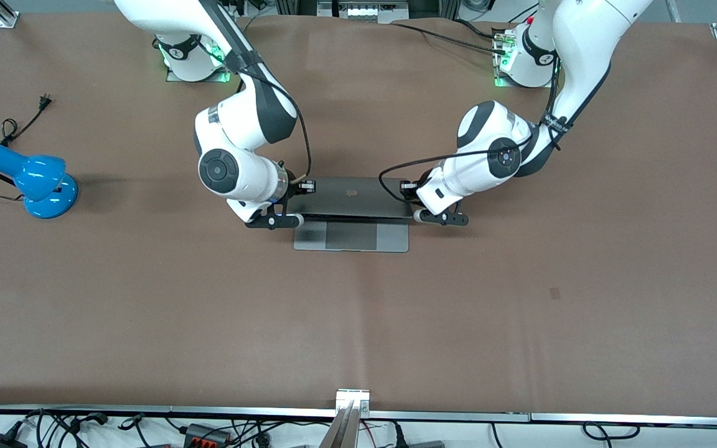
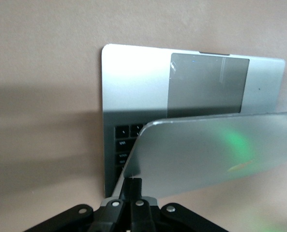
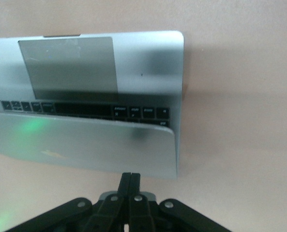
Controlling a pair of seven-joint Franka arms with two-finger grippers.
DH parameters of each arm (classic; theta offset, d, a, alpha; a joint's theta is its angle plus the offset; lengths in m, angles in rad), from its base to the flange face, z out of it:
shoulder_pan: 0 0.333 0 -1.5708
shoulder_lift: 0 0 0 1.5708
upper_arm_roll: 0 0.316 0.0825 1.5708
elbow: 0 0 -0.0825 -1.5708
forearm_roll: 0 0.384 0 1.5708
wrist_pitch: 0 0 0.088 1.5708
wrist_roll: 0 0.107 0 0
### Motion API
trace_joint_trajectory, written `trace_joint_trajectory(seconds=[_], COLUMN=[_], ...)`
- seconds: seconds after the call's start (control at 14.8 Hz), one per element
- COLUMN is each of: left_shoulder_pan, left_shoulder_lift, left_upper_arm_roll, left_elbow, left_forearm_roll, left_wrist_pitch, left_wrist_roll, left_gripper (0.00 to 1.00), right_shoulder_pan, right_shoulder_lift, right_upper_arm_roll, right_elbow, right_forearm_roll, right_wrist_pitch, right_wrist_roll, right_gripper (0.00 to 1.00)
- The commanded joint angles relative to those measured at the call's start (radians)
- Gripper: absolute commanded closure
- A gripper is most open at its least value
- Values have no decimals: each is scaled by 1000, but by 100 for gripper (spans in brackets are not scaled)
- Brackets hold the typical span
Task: Close laptop with both arms from behind
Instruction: 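Press the lid down flat onto the keyboard with both grippers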
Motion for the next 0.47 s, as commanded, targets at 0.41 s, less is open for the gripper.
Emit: trace_joint_trajectory(seconds=[0.41], left_shoulder_pan=[-49], left_shoulder_lift=[109], left_upper_arm_roll=[53], left_elbow=[43], left_forearm_roll=[107], left_wrist_pitch=[100], left_wrist_roll=[-23], left_gripper=[100], right_shoulder_pan=[2], right_shoulder_lift=[116], right_upper_arm_roll=[2], right_elbow=[34], right_forearm_roll=[-50], right_wrist_pitch=[128], right_wrist_roll=[7], right_gripper=[100])
